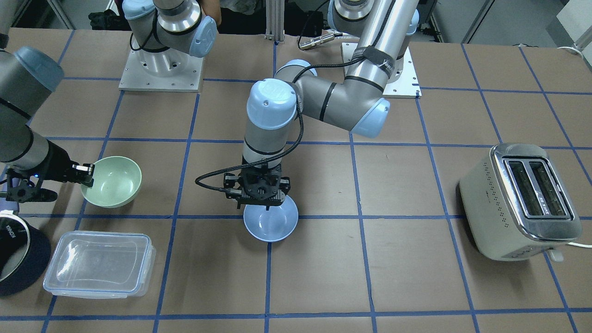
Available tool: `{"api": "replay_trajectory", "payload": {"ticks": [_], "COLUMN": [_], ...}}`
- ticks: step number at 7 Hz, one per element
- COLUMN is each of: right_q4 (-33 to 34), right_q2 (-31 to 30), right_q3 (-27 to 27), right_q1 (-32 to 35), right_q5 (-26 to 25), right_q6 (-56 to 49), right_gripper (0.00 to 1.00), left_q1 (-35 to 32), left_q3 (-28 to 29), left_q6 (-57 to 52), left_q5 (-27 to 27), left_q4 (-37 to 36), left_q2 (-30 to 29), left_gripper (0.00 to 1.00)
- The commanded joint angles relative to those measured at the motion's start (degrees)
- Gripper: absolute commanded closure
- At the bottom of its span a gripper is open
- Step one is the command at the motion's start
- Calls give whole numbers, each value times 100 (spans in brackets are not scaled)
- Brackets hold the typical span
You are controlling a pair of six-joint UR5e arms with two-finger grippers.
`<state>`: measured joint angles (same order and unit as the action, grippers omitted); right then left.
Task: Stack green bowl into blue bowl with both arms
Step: 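Set blue bowl down with left gripper while right gripper carries green bowl over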
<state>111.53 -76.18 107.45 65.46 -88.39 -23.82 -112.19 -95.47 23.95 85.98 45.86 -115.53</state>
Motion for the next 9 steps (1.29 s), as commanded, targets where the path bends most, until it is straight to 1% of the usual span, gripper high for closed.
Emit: {"api": "replay_trajectory", "payload": {"ticks": [1, 2, 3, 4, 5, 6, 7, 8, 9], "right_q4": [-1077, -1141, -1081, -819, -773, -460, -222, 242, 325], "right_q2": [-37, -2, -28, 15, 59, 121, 339, 585, 726], "right_q3": [-898, -936, -971, -1050, -1120, -1156, -1173, -1182, -1174], "right_q1": [133, 473, 1025, 1657, 2203, 2660, 3083, 3400, 3560], "right_q5": [346, 767, 780, 780, 780, 788, 780, 780, 788], "right_q6": [26, 331, 1152, 1874, 2725, 3325, 3845, 4189, 4227], "right_gripper": [100, 100, 100, 100, 100, 100, 100, 100, 100], "left_q1": [1063, 1390, 1697, 2014, 2304, 2324, 2429, 2369, 2351], "left_q3": [-357, -236, 26, 177, 283, 371, 441, 485, 703], "left_q6": [-1256, -1913, -2346, -2377, -2377, -2377, -2377, -2308, -2289], "left_q5": [-2, 198, 801, 920, 912, 869, 755, 736, 432], "left_q4": [805, 1724, 2977, 3747, 3790, 3659, 3458, 3465, 3595], "left_q2": [843, 1405, 1924, 2373, 2690, 2894, 2861, 2834, 2773], "left_gripper": [0, 0, 0, 0, 0, 0, 0, 0, 0]}}
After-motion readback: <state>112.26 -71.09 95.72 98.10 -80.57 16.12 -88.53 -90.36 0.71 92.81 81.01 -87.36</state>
